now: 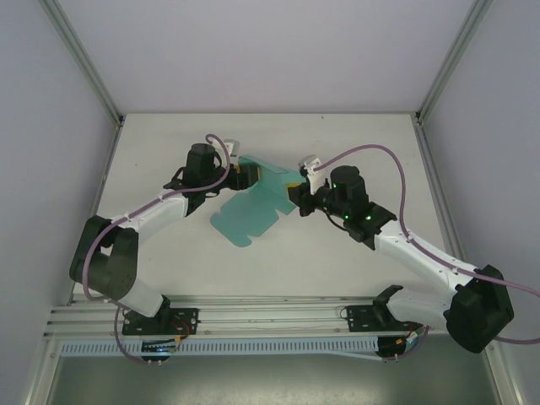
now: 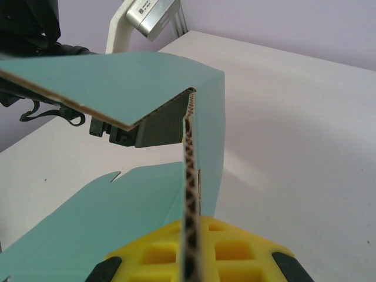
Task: Assemble paper box
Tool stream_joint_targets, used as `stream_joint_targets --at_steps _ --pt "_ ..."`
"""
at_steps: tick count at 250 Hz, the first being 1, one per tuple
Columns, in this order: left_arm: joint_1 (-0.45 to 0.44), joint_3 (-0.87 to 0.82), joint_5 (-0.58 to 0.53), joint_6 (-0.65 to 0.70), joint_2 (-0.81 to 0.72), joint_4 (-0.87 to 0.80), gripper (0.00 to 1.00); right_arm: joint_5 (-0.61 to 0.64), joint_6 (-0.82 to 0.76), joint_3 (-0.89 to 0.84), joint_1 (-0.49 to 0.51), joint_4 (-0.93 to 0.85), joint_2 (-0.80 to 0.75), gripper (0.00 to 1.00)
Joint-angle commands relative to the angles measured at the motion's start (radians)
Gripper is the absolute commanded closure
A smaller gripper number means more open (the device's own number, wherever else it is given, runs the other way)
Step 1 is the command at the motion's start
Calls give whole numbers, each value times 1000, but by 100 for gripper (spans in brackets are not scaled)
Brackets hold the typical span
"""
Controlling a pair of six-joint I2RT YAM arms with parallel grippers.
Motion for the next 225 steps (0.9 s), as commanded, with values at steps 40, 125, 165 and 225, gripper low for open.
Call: stream_joint_targets --at_steps 40,125,165,225 --pt "7 25 -93 -5 38 -6 62 -62 -6 48 5 0 -18 100" --pt "6 81 -286 -55 131 -42 100 -76 8 47 7 8 -9 100" --pt "6 178 -532 -153 186 -276 100 -64 11 45 9 18 -9 100" --pt "-19 247 -781 -169 225 -434 100 -50 14 53 8 21 5 100"
